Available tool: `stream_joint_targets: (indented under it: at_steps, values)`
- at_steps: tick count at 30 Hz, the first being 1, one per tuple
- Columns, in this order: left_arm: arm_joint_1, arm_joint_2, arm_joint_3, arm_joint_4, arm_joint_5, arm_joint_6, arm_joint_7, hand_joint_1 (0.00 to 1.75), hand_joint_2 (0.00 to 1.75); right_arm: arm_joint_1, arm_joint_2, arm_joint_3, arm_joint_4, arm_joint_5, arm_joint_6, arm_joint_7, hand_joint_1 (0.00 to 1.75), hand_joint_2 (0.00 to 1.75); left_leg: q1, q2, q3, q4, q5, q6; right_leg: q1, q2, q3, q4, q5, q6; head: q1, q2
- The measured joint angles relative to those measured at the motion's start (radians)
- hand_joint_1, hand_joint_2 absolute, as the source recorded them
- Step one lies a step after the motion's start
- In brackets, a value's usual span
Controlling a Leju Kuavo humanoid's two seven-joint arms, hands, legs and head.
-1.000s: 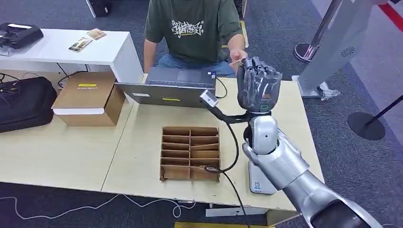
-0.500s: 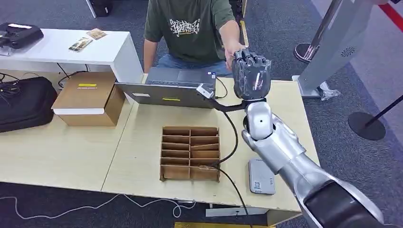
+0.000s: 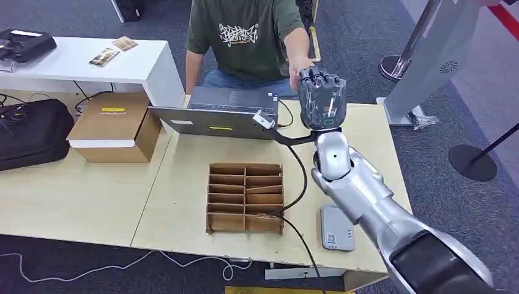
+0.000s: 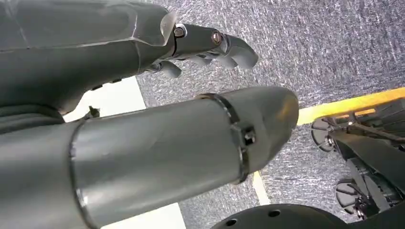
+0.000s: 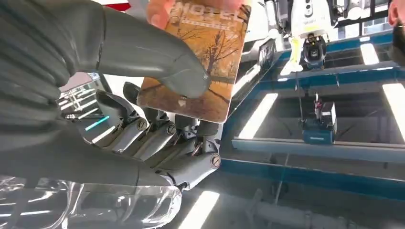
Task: Pass the card to the sensor for recognition and then transmit it.
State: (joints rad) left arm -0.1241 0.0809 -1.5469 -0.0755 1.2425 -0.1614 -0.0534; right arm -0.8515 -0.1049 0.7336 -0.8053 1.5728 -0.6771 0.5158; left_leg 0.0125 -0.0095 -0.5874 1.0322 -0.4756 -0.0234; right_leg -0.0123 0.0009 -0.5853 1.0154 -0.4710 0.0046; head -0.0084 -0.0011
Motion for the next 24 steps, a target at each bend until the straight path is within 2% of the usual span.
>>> stream_joint_targets:
  at_steps: [9,10,11,24]
  values:
    - [-0.001,0.000,0.000,0.000,0.003,0.000,0.000,0.00,0.00,0.001,0.000,0.000,0.013,0.000,0.000,0.005,1.75,1.75,0.000,0.000,0.000,0.000,0.000,0.000,0.000,0.000,0.000,0.000,0.000,0.000,0.000,0.000]
    - [-0.001,0.000,0.000,0.000,0.003,-0.001,0.000,0.00,0.00,0.001,0.000,0.000,0.014,0.000,0.000,0.003,0.66,1.75,0.000,0.000,0.000,0.000,0.000,0.000,0.000,0.000,0.000,0.000,0.000,0.000,0.000,0.000]
    - [-0.001,0.000,0.000,0.000,0.003,-0.002,0.001,0.00,0.00,0.001,0.000,0.000,0.015,0.000,0.000,-0.002,0.00,1.75,0.000,0.000,0.000,0.000,0.000,0.000,0.000,0.000,0.000,0.000,0.000,0.000,0.000,0.000]
    - [0.002,0.000,0.000,0.000,0.023,-0.003,-0.001,0.00,0.00,0.002,0.008,0.000,0.013,0.000,0.000,-0.024,0.00,1.75,0.000,0.000,0.000,0.000,0.000,0.000,0.000,0.000,0.000,0.000,0.000,0.000,0.000,0.000]
